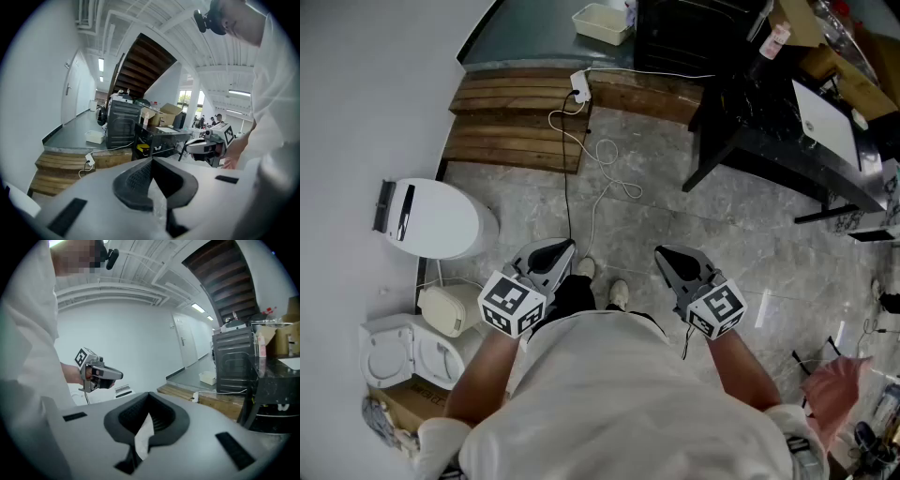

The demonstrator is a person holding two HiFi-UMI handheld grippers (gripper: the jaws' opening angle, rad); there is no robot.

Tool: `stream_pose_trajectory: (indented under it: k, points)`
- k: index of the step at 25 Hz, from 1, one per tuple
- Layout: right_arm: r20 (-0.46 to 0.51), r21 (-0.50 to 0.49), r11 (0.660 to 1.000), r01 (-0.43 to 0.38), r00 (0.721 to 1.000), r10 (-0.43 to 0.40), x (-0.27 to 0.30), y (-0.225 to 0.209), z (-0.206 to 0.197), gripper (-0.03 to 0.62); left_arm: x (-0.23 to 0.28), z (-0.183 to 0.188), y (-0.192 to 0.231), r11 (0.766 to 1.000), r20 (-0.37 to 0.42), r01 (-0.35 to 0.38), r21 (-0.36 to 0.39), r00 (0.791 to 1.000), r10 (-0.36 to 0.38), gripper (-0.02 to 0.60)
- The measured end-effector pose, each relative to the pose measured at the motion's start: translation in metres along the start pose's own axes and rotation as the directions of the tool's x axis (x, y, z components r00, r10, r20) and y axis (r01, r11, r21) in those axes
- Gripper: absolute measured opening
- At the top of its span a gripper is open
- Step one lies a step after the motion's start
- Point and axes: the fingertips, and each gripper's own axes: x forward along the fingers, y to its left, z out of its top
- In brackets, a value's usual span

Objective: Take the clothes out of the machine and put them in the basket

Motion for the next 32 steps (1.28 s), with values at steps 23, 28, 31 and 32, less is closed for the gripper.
stream_pose_trajectory:
  k: [23,28,31,32]
  points:
    - [0.007,-0.049,0.994,-0.101,0.995,0.101,0.027,0.02,0.005,0.061,-0.017,0.011,0.01,0.994,0.102,-0.095,-0.06,0.99,0.101,0.103]
    - [0.008,-0.059,0.994,-0.088,0.996,0.088,0.055,0.016,0.013,0.078,-0.013,0.023,0.042,0.993,0.113,-0.096,-0.066,0.988,0.103,0.164]
    - [0.02,-0.06,0.996,-0.063,0.998,0.064,0.072,0.006,0.023,0.14,-0.002,0.03,0.067,0.995,0.124,-0.078,-0.063,0.989,0.086,0.167]
    - [0.015,-0.056,0.997,-0.051,0.999,0.052,0.08,0.001,0.024,0.14,0.002,0.033,0.077,0.996,0.127,-0.07,-0.062,0.989,0.077,0.178]
